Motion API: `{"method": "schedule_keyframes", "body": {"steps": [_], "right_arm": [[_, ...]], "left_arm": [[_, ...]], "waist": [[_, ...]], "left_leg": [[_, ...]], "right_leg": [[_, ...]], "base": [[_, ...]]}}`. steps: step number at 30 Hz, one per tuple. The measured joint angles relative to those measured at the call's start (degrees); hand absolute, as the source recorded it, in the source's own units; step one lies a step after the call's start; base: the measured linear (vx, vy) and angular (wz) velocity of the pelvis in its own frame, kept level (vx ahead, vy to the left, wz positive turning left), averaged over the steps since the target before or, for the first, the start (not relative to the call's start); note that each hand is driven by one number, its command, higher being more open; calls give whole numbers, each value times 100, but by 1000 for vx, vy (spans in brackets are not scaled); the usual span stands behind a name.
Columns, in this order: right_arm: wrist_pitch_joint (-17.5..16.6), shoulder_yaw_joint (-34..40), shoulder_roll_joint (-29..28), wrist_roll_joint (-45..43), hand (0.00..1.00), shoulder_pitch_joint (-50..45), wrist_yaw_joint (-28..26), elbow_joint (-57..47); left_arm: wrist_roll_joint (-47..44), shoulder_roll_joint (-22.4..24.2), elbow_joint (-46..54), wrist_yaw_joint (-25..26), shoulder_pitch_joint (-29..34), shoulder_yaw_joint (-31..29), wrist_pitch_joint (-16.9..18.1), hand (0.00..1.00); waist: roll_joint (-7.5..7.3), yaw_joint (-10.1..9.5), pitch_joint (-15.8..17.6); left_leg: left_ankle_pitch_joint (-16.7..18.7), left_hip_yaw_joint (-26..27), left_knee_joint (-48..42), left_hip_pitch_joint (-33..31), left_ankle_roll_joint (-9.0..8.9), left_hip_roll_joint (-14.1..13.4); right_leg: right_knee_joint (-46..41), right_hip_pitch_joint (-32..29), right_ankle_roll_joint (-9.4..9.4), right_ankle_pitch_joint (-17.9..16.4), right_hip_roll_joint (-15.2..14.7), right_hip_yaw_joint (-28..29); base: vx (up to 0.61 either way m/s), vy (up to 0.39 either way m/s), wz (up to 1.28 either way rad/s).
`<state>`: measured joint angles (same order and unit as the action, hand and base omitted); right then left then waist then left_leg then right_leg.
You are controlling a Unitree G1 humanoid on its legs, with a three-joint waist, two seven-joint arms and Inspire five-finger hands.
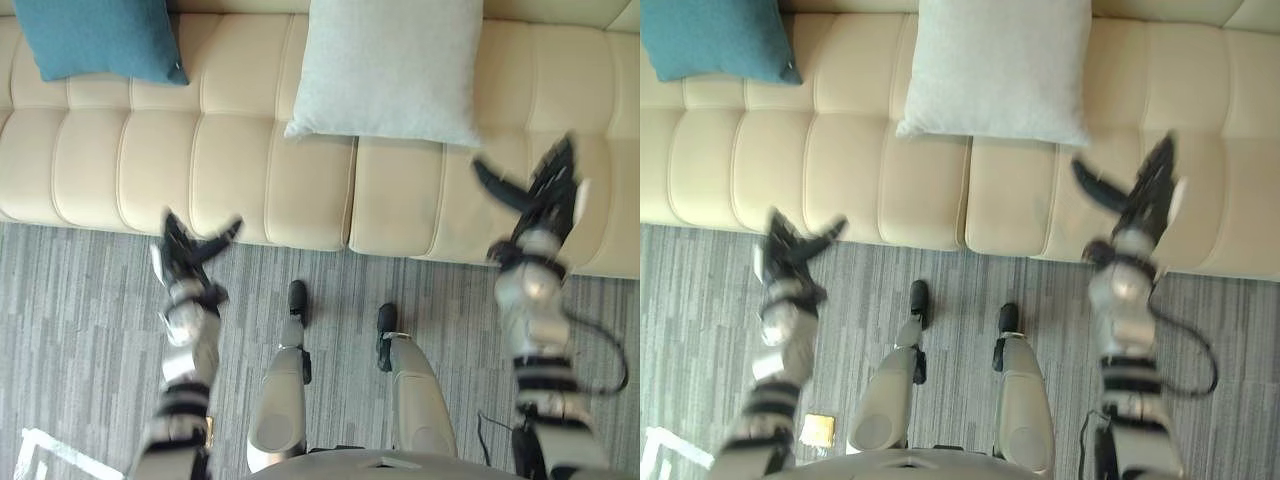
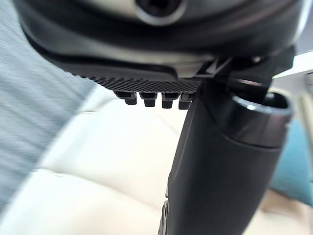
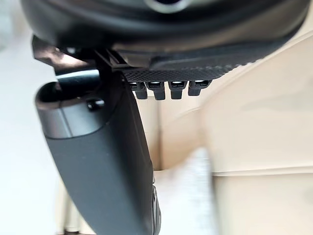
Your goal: Pick up cushions and gather them together orderly.
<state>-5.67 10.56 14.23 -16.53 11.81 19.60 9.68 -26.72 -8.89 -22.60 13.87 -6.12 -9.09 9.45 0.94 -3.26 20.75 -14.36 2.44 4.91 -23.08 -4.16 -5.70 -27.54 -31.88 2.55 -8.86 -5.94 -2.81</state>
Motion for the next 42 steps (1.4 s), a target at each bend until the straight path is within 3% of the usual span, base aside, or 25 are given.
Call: {"method": "schedule_keyframes", "body": {"steps": [4, 6, 8, 10, 13, 20, 25, 26, 27, 28, 29, 30, 33, 34, 36, 37, 38, 39, 41, 42], "right_arm": [[15, 3, -765, 505, 100, -1228, -422, 388], [14, -38, -1064, 918, 100, -1944, -592, 1095], [12, -37, -1135, 1066, 100, -2084, -619, 1381], [13, -33, -1231, 1330, 100, -2299, -704, 2231], [64, 32, -1341, 1551, 100, -2277, -792, 3119], [210, 209, -1574, 1578, 100, -2208, -815, 3651], [230, 174, -1673, 1524, 100, -1680, -789, 3893], [229, 167, -1702, 1524, 100, -1590, -781, 3888], [229, 168, -1678, 1524, 100, -1520, -764, 3890], [237, 170, -1668, 1523, 100, -1476, -755, 3885], [240, 170, -1664, 1523, 100, -1484, -747, 3881], [252, 172, -1664, 1525, 100, -1551, -731, 3902], [267, 159, -1668, 1525, 100, -1665, -692, 4016], [267, 177, -1649, 1525, 100, -1650, -692, 4043], [275, 191, -1521, 1527, 100, -1650, -624, 4063], [272, 170, -1519, 1528, 100, -1564, -562, 4054], [272, 162, -1535, 1526, 100, -1457, -562, 4054], [272, 141, -1481, 1526, 100, -1365, -560, 4054], [276, 50, -1451, 1527, 100, -1424, -515, 4033], [283, 26, -1445, 1526, 100, -1479, -514, 4033]], "left_arm": [[455, 518, -797, -483, 822, 193, -171, 100], [752, 706, -1499, -710, 1274, 183, -207, 100], [860, 717, -1711, -766, 1379, 173, -208, 100], [1184, 723, -2236, -819, 1484, 138, -211, 100], [1622, 742, -2734, -821, 1433, 4, -227, 100], [2191, 757, -3110, -784, 1295, -90, -266, 100], [2282, 694, -3294, -665, 994, -88, -307, 100], [2284, 683, -3293, -659, 873, -91, -335, 100], [2285, 742, -3293, -648, 804, -95, -345, 100], [2283, 794, -3265, -639, 768, -101, -347, 100], [2286, 802, -3259, -634, 698, -95, -348, 100], [2286, 805, -3214, -634, 679, -76, -349, 100], [2286, 772, -3092, -624, 743, -86, -348, 100], [2287, 736, -3081, -613, 719, -99, -374, 100], [2282, 891, -3077, -600, 802, -88, -407, 100], [2279, 862, -3003, -573, 798, -80, -402, 100], [2278, 805, -3014, -523, 677, -73, -409, 100], [2277, 813, -3050, -516, 664, -53, -410, 100], [2286, 858, -3043, -559, 752, 162, -436, 100], [2288, 856, -3041, -572, 770, 203, -440, 100]], "waist": [[-5, -4, -183], [-11, -7, -797], [-13, -7, -971], [-13, -3, -1377], [-9, 0, -1592], [-118, 7, -1716], [-282, -9, -1637], [-352, -26, -1597], [-286, -112, -1569], [-254, -139, -1531], [-246, -136, -1512], [-281, -139, -1531], [-437, -166, -1610], [-462, -204, -1629], [-230, -390, -1724], [-350, -488, -1656], [-444, -471, -1610], [-242, -486, -1544], [-16, -449, -1534], [15, -434, -1553]], "left_leg": [[121, 29, -2, 451, -2, -36], [299, 30, -48, 743, -33, -83], [357, 28, -70, 866, -42, -102], [477, 25, -88, 1113, -46, -123], [505, 42, -31, 1378, -64, -127], [583, 211, -2, 1778, -67, -109], [735, 687, -323, 1705, -45, -212], [938, 821, -785, 1478, 12, -293], [1095, 978, -1131, 1274, 102, -537], [1114, 1030, -1213, 1237, 106, -600], [1132, 1059, -1258, 1208, 129, -641], [1121, 1019, -1300, 1217, 136, -643], [1027, 861, -1473, 1071, 99, -604], [920, 797, -1519, 949, 7, -627], [950, 753, -1614, 756, -22, -645], [732, 806, -1527, 702, -87, -649], [576, 790, -1531, 493, -151, -630], [477, 685, -1505, 411, -163, -765], [436, 621, -1235, 447, -169, -977], [517, 653, -1104, 447, -227, -1025]], "right_leg": [[278, 561, 6, 1, 38, -27], [604, 1027, 22, 12, 82, -75], [738, 1229, 41, 26, 98, -97], [1071, 1624, 55, 86, 121, -143], [1385, 1998, 90, 194, 131, -157], [1769, 2496, 168, 393, 135, -31], [1883, 2364, 240, 720, 229, 413], [1841, 2224, 285, 908, 230, 402], [2011, 2208, 308, 1128, 305, 317], [1712, 2131, 229, 988, 284, 83], [585, 1931, -52, 452, 119, -367], [-364, 1891, -15, 93, -70, -546], [-1577, 2161, 272, -150, -452, -440], [-1487, 2060, 408, -208, -322, -452], [-704, 2317, 663, -473, -24, -398], [-647, 2309, 462, -841, -36, -302], [-166, 2401, 83, -1236, 4, -353], [-32, 2418, -1, -1182, 189, -422], [71, 2468, -156, -1056, 429, -696], [98, 2468, -206, -1023, 459, -827]], "base": [[72, -35, -7], [109, -12, -3], [106, 1, 0], [74, 30, 1], [41, 43, -1], [18, 36, -12], [-75, 33, -54], [-184, 42, -82], [-204, 15, -85], [-222, -14, -64], [-190, -54, -25], [-168, -63, -3], [-195, -210, 19], [-219, -210, 11], [-106, -84, -15], [-162, -181, -16], [-283, -257, -5], [-274, -200, 12], [-265, -143, 41], [-229, -128, 58]]}}
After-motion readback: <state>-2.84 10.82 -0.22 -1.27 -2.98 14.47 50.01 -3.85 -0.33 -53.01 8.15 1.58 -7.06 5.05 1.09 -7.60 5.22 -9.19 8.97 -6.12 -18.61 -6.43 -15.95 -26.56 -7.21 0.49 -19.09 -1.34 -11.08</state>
